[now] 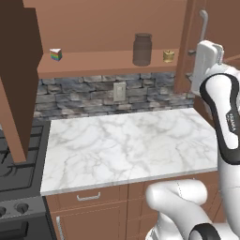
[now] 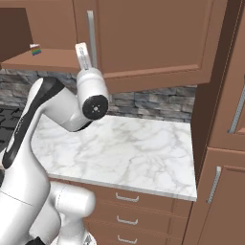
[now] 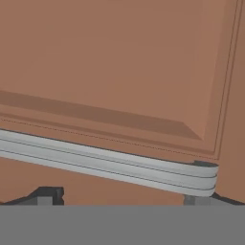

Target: Pick the candle and jar from the dining table and place them in the open cabinet. Close the cabinet after placing the objects.

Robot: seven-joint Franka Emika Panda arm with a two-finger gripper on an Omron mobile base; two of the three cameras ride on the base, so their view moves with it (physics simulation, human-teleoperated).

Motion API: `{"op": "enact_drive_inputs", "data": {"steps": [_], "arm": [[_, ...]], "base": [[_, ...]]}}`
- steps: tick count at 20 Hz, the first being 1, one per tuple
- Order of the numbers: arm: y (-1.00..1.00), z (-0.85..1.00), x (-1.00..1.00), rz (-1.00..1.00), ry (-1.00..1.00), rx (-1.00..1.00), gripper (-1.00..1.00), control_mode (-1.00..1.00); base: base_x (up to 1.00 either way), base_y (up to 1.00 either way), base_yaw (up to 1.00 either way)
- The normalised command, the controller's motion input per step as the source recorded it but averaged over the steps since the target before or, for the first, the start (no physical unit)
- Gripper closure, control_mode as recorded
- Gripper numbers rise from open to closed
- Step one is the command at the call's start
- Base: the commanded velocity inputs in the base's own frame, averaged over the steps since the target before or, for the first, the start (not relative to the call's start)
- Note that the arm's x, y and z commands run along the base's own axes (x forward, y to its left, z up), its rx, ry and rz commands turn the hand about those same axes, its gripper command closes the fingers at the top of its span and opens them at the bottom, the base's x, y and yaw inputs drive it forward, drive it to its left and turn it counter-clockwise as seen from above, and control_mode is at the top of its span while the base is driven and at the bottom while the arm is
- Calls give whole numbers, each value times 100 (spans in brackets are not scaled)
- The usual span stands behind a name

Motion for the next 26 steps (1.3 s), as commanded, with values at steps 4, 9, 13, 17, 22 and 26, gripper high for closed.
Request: {"op": "enact_drive_inputs", "data": {"steps": [4, 9, 13, 17, 22, 26], "arm": [[0, 0, 48, -8, -2, 0, -100, -100], [0, 0, 45, -7, -3, 0, -100, -100], [0, 0, 39, -6, -4, 0, -100, -100], [0, 0, 34, -4, -5, 1, -100, -100], [0, 0, 28, -3, -5, 2, -100, -100], [0, 0, 23, -2, -3, 2, -100, -100]], "base": [[0, 0, 0], [0, 0, 0], [0, 0, 0], [0, 0, 0], [0, 0, 0], [0, 0, 0]]}}
